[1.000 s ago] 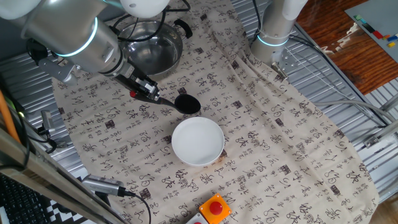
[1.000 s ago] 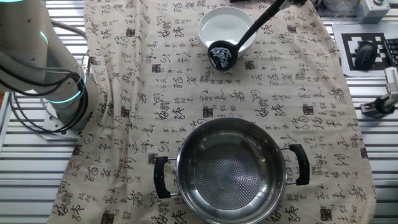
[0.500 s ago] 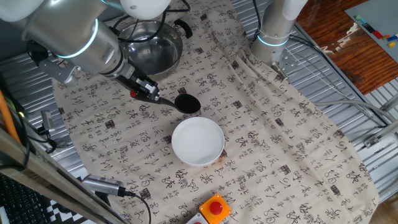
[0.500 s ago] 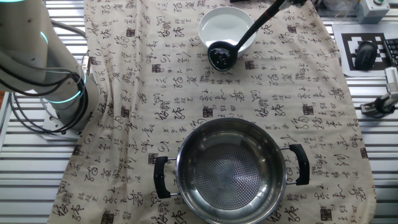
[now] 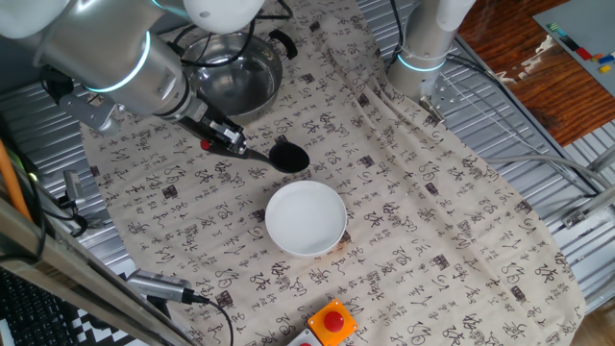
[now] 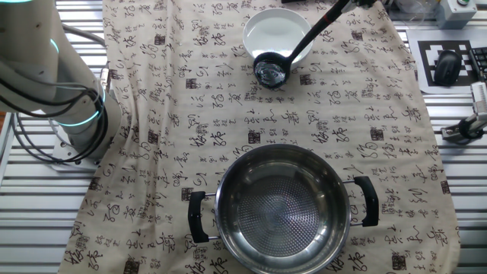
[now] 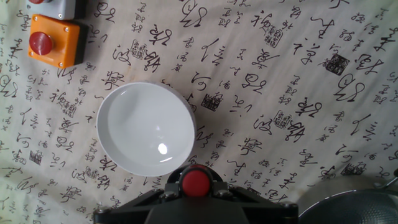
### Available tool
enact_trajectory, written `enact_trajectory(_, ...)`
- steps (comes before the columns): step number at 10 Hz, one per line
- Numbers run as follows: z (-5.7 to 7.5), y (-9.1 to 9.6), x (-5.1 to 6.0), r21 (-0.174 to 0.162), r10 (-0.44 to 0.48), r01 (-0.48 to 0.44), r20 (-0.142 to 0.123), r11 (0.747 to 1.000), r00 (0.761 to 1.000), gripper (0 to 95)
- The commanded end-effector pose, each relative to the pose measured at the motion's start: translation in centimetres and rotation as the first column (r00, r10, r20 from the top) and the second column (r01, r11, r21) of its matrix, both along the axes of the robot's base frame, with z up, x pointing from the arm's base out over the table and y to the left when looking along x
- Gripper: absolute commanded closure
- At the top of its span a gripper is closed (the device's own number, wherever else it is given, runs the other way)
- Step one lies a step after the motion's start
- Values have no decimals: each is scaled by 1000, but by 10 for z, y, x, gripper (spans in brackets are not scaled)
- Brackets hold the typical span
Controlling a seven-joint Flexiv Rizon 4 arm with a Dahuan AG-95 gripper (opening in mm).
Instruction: Scoop water with a large spoon from one bowl to another
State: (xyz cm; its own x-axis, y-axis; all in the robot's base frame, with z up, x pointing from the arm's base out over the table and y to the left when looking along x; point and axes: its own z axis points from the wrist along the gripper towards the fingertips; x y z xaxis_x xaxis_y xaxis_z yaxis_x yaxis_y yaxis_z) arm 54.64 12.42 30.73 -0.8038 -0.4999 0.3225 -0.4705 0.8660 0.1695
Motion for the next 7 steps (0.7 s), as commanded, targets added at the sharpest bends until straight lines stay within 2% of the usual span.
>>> enact_trajectory(1, 1, -3, 0, -1, 6, -6, -1, 1000, 1000, 950)
enact_trajectory(7, 3, -18, -4, 0, 30, -30, -9, 1000, 1000, 950)
